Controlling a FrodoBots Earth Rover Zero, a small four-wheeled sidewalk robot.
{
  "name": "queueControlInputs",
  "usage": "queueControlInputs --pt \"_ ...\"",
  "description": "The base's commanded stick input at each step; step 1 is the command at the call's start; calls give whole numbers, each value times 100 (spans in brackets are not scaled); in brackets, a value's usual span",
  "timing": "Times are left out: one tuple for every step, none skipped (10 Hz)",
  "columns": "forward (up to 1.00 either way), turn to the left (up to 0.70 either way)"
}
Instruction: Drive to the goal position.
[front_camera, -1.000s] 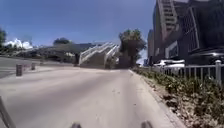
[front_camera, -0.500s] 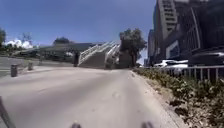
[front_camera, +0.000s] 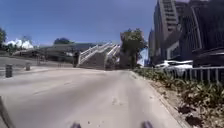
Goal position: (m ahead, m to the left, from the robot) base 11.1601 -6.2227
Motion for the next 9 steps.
queueControlInputs --pt "45 0" --pt "45 0" --pt "45 0" --pt "45 0" --pt "45 0" --pt "45 0" --pt "45 0" --pt "45 0" --pt "45 0"
